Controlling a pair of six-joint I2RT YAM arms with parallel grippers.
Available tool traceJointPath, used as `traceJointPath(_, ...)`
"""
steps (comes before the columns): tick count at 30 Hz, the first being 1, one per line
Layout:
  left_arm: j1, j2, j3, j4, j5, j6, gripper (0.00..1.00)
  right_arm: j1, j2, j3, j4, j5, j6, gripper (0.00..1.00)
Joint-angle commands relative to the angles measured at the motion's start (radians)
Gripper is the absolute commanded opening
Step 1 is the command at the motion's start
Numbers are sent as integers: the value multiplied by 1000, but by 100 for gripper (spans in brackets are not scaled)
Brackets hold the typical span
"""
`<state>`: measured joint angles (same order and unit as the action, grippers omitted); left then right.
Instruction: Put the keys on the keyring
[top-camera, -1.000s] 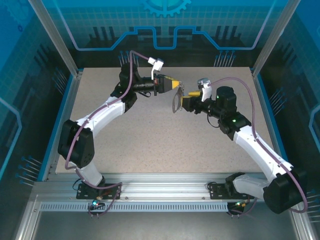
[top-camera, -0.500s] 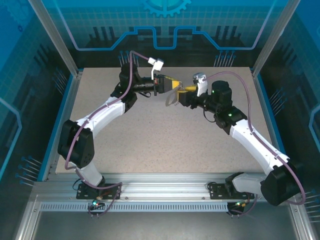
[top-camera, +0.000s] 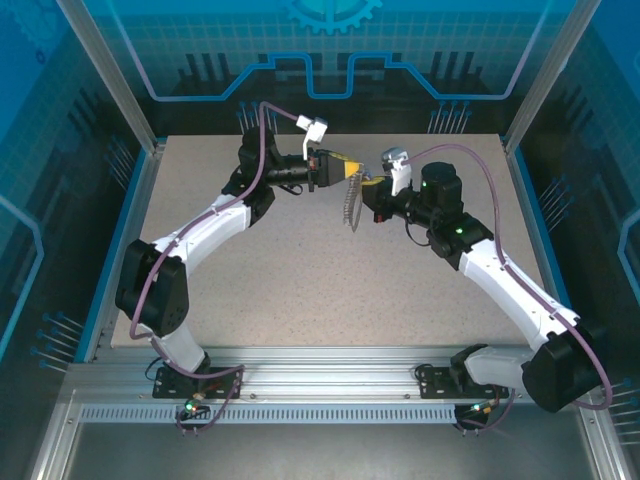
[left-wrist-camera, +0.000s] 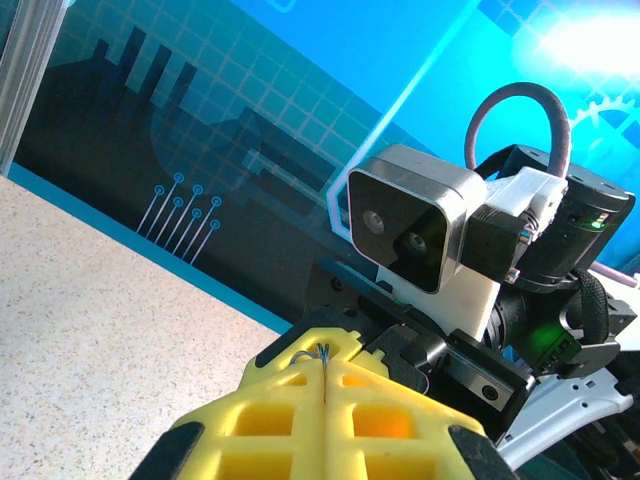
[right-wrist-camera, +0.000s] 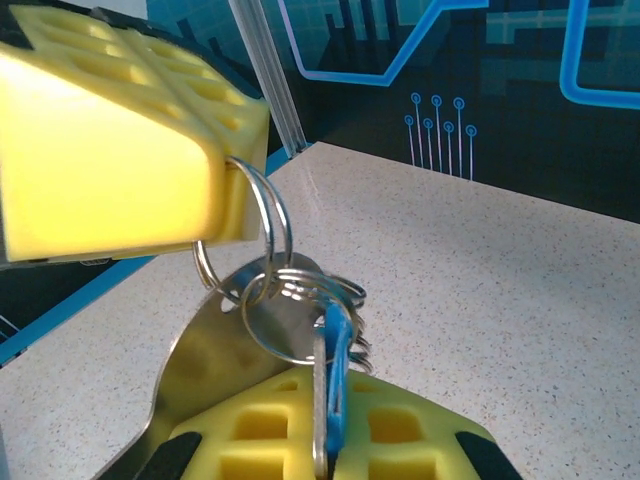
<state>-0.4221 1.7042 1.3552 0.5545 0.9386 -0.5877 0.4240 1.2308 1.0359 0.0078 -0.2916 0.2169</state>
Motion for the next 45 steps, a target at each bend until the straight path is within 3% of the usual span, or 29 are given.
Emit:
traceJointPath(1, -9, -44, -12, 65, 0, -15, 0, 18, -16, 7, -3, -24, -1, 0)
traceJointPath(29, -9, -58, -57, 105, -11, -23, 0, 95, 37, 77, 8, -75, 18, 0)
traceJointPath(45, -9, -60, -68, 126, -12, -32, 0, 99, 22, 75, -23, -38, -10, 0)
